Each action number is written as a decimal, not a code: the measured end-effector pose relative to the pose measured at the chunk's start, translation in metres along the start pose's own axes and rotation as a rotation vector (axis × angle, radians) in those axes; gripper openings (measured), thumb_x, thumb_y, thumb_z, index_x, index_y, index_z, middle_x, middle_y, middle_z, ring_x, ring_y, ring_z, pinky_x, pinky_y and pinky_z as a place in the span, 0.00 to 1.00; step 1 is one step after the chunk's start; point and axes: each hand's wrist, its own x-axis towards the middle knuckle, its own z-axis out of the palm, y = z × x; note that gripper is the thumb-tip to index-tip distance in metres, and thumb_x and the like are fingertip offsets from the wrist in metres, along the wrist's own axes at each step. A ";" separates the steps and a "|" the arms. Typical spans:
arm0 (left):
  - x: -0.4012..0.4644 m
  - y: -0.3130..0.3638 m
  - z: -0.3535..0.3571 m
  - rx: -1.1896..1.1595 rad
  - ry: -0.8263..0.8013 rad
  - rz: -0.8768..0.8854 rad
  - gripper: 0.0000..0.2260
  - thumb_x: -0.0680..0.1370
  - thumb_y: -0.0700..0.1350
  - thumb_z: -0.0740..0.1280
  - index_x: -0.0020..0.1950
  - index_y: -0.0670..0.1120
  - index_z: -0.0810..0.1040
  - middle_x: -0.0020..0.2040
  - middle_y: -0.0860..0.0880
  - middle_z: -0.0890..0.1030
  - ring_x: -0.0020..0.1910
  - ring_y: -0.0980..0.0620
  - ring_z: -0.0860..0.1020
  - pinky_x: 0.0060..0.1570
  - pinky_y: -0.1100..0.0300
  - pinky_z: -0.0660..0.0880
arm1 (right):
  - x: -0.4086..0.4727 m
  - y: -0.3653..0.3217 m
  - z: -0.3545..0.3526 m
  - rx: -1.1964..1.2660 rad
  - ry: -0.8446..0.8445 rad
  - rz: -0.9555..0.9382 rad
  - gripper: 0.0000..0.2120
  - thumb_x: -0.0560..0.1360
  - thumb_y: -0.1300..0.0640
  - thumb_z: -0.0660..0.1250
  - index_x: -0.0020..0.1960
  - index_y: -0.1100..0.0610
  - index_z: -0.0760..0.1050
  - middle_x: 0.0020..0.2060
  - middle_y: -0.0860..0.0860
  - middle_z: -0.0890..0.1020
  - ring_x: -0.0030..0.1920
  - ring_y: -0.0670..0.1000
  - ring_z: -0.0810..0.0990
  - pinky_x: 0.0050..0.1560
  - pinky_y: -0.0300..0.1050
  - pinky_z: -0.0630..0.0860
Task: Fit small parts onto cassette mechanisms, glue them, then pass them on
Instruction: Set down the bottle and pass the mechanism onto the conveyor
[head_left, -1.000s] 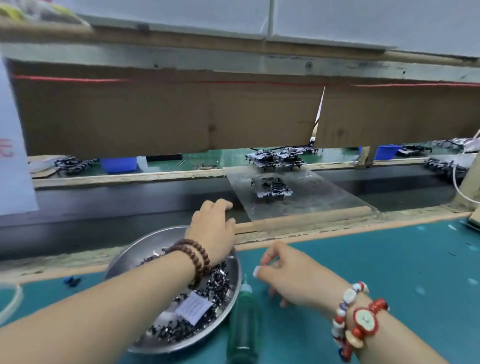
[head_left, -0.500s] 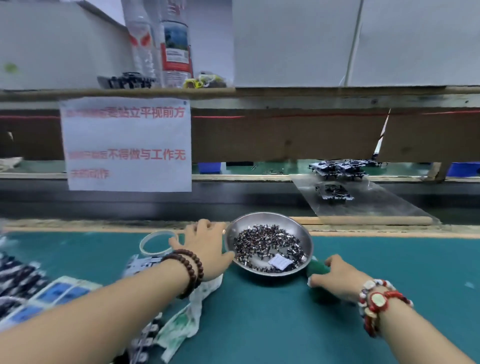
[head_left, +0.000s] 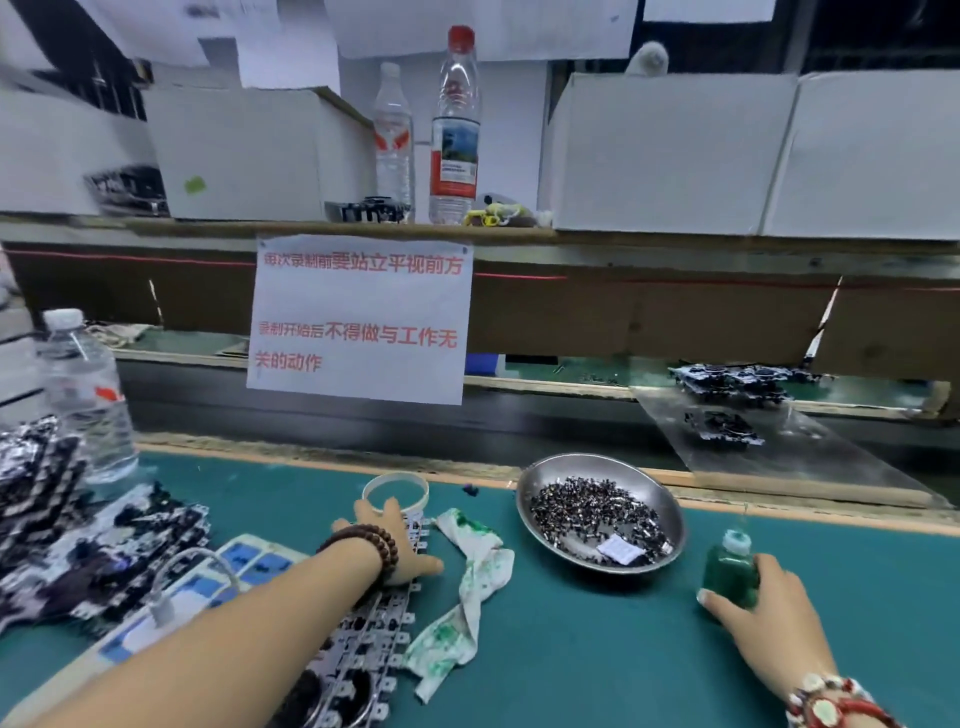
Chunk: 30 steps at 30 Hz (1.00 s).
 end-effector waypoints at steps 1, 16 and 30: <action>0.003 0.000 0.001 -0.005 -0.004 -0.003 0.46 0.72 0.69 0.59 0.76 0.45 0.41 0.75 0.39 0.46 0.74 0.39 0.53 0.70 0.48 0.56 | 0.001 0.000 0.000 0.000 0.005 -0.001 0.20 0.68 0.59 0.74 0.55 0.63 0.70 0.51 0.63 0.73 0.55 0.62 0.73 0.52 0.51 0.69; 0.020 0.012 -0.005 -0.464 0.368 0.062 0.41 0.70 0.55 0.69 0.75 0.53 0.49 0.73 0.46 0.46 0.68 0.34 0.56 0.68 0.45 0.60 | -0.005 -0.069 0.037 0.139 0.081 -0.629 0.13 0.74 0.65 0.63 0.57 0.54 0.70 0.46 0.44 0.68 0.44 0.44 0.69 0.51 0.41 0.69; -0.049 0.083 0.020 -0.661 0.043 0.516 0.47 0.68 0.59 0.69 0.74 0.60 0.37 0.71 0.52 0.46 0.70 0.46 0.60 0.69 0.54 0.61 | 0.049 -0.096 0.078 -0.406 -0.437 -0.500 0.08 0.75 0.64 0.63 0.40 0.52 0.72 0.50 0.52 0.81 0.48 0.50 0.77 0.49 0.38 0.69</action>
